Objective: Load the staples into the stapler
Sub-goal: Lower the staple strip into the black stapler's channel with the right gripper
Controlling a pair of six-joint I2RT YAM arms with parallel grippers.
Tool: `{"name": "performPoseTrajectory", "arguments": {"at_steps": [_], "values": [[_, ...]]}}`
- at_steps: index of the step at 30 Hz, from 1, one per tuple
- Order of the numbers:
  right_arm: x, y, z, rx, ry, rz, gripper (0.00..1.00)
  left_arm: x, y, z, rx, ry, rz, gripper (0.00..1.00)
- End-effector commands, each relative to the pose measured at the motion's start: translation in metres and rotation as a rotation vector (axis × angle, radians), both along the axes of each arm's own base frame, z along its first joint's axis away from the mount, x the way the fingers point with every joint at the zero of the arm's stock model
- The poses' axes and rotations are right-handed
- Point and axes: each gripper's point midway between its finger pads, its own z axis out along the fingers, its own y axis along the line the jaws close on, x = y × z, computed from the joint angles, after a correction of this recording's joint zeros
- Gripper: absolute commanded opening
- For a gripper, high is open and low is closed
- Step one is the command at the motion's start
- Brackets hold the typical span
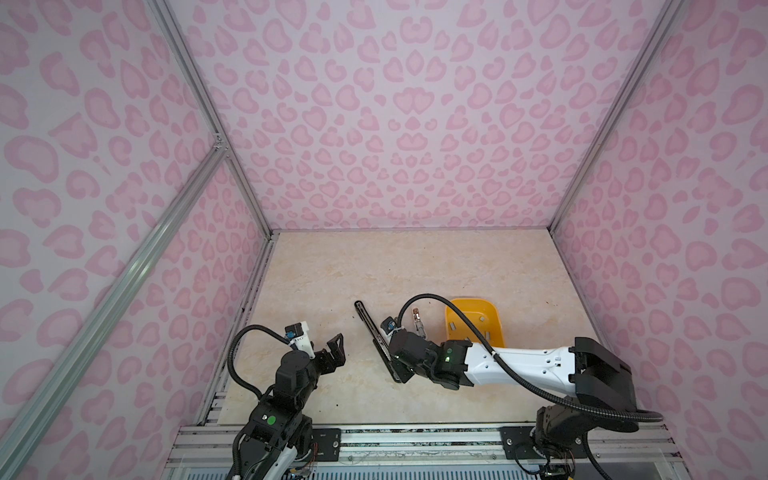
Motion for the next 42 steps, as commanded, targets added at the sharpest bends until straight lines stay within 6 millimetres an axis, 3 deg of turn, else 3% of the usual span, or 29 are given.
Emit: {"name": "performPoseTrajectory", "arguments": {"at_steps": [1,12,32,42], "values": [[-0.003,0.009,-0.005,0.007,0.019,0.017,0.04,0.005,-0.006,0.01,-0.019,-0.014,-0.021,0.97],[0.007,0.016,-0.022,-0.047,0.021,-0.026,0.02,0.007,-0.009,0.005,-0.009,0.019,-0.034,0.98],[0.019,0.01,-0.043,-0.068,0.068,-0.08,0.01,0.005,-0.009,0.008,-0.018,-0.002,-0.038,0.98],[0.02,0.01,-0.043,-0.065,0.066,-0.087,0.01,0.005,-0.009,0.008,-0.018,-0.003,-0.038,0.98]]}}
